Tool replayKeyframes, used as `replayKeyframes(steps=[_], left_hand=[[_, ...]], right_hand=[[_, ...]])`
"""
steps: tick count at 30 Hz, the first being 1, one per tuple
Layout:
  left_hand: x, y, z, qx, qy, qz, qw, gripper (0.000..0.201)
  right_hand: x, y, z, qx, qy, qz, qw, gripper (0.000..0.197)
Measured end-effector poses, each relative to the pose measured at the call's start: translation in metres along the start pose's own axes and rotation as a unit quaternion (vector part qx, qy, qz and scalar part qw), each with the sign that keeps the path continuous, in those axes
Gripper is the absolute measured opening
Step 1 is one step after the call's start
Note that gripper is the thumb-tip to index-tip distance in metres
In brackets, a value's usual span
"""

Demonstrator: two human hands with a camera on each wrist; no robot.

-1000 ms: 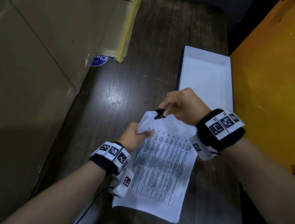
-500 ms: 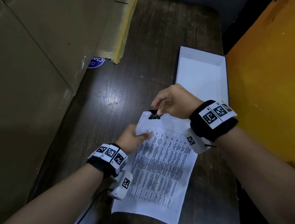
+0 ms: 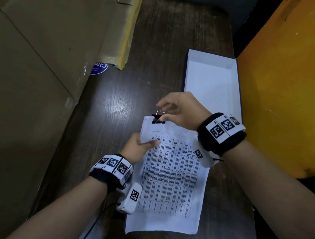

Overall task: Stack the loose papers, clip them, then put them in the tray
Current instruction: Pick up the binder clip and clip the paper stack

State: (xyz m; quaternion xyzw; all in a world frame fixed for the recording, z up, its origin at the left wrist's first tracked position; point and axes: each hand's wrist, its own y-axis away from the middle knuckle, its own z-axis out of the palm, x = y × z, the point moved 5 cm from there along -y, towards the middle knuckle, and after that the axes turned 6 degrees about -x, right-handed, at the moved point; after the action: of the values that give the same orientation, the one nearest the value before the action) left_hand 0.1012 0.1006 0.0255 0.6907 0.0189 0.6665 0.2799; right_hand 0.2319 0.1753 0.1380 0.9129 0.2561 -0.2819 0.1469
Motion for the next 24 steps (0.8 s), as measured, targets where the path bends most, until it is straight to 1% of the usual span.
replayKeyframes(steps=[3, 6, 7, 8, 10, 11, 12, 13, 14, 17, 18, 20, 22, 23, 24], left_hand=[[0.006, 0.000, -0.004, 0.007, 0.010, 0.006, 1.000, 0.008], [0.006, 0.000, -0.008, 0.024, 0.009, -0.012, 1.000, 0.013], [0.005, 0.000, -0.008, 0.023, 0.011, -0.017, 1.000, 0.020], [0.002, 0.000, -0.009, 0.028, 0.011, -0.027, 0.999, 0.033], [-0.006, -0.001, -0.012, 0.038, -0.003, -0.054, 0.998, 0.070], [-0.011, -0.003, -0.015, 0.041, -0.005, -0.062, 0.997, 0.083], [-0.011, -0.002, -0.015, 0.040, -0.004, -0.059, 0.997, 0.086], [-0.007, -0.001, -0.013, 0.036, 0.000, -0.052, 0.998, 0.084], [-0.001, 0.000, -0.012, 0.036, 0.002, -0.046, 0.998, 0.078], [0.017, 0.003, -0.008, 0.036, 0.034, -0.015, 0.999, 0.033], [0.017, 0.002, -0.009, 0.045, 0.029, -0.013, 0.998, 0.023], [0.019, 0.001, -0.011, 0.047, 0.019, -0.003, 0.999, 0.012], [0.018, 0.000, -0.013, 0.049, 0.002, 0.001, 0.999, 0.007], [0.017, 0.001, -0.014, 0.047, -0.008, -0.001, 0.999, 0.016], [0.014, 0.002, -0.015, 0.043, -0.014, 0.000, 0.999, 0.039]], right_hand=[[-0.002, 0.010, 0.006, 0.127, 0.030, -0.042, 0.990, 0.024], [-0.003, 0.017, 0.017, 0.217, 0.029, -0.045, 0.975, 0.015], [-0.004, 0.018, 0.019, 0.234, 0.024, -0.040, 0.971, 0.013], [-0.004, 0.020, 0.021, 0.247, 0.020, -0.038, 0.968, 0.011], [-0.005, 0.022, 0.025, 0.269, 0.032, -0.042, 0.962, 0.009], [-0.006, 0.023, 0.027, 0.278, 0.050, -0.045, 0.958, 0.009], [-0.008, 0.025, 0.030, 0.285, 0.072, -0.050, 0.955, 0.009], [-0.009, 0.027, 0.034, 0.289, 0.095, -0.057, 0.951, 0.009], [-0.011, 0.029, 0.038, 0.291, 0.116, -0.064, 0.948, 0.010], [-0.014, 0.033, 0.051, 0.280, 0.148, -0.065, 0.946, 0.019], [-0.013, 0.034, 0.055, 0.269, 0.147, -0.067, 0.950, 0.017], [-0.012, 0.037, 0.064, 0.227, 0.147, -0.080, 0.959, 0.013], [-0.011, 0.042, 0.069, 0.186, 0.147, -0.088, 0.968, 0.021], [-0.012, 0.045, 0.067, 0.186, 0.143, -0.089, 0.968, 0.022], [-0.014, 0.047, 0.061, 0.201, 0.138, -0.087, 0.966, 0.021]])
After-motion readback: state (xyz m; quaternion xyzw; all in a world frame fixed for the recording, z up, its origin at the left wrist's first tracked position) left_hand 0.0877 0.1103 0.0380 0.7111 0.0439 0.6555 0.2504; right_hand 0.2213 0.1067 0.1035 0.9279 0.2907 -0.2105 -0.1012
